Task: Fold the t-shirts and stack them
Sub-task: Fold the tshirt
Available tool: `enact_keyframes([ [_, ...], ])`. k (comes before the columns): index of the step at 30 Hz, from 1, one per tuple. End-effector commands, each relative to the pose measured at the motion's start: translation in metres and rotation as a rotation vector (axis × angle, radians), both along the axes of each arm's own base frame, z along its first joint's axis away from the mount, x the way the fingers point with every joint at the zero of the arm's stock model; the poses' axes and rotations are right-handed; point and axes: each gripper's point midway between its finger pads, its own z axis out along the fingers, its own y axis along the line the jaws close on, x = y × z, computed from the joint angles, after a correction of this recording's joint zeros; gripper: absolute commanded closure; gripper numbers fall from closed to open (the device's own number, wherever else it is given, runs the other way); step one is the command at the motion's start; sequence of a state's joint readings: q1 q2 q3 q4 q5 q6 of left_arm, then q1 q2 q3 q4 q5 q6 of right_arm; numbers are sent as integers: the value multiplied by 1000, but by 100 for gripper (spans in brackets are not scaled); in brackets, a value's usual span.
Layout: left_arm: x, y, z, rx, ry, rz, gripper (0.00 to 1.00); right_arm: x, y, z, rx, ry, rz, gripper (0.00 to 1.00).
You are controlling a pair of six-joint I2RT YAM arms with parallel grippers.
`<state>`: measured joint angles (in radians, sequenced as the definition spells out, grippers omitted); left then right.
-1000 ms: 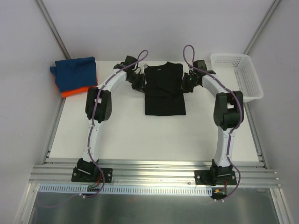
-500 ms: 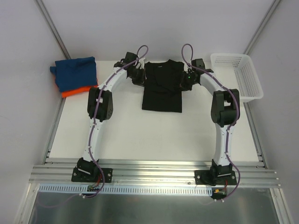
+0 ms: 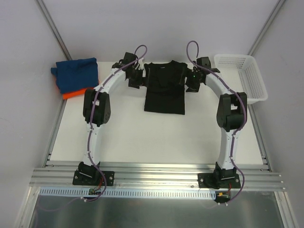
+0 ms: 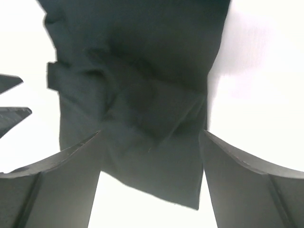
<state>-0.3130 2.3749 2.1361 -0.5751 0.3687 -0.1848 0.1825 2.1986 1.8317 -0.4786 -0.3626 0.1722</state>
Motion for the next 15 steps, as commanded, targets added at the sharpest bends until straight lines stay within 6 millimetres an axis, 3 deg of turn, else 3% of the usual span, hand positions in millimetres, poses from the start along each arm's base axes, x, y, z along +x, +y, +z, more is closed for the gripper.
enact_keyframes([
  [1,-31,-10,81,-127,-45,-26,18,-15,8,77,38,-130,15,18],
  [3,-54,-15,84,-181,7,-64,32,-28,17,89,56,-138,32,20],
  [4,-62,-16,89,-198,22,-64,37,-33,20,89,60,-130,37,22],
  [5,-73,-17,82,-212,62,-75,50,-43,24,84,66,-103,44,22],
  [6,-79,-20,82,-223,76,-87,54,-52,34,86,92,-95,72,22],
  [9,-92,-24,74,-232,116,-106,57,-67,47,72,110,-53,101,23],
  [15,-109,-47,71,-210,100,-193,57,-65,54,40,130,37,85,23],
])
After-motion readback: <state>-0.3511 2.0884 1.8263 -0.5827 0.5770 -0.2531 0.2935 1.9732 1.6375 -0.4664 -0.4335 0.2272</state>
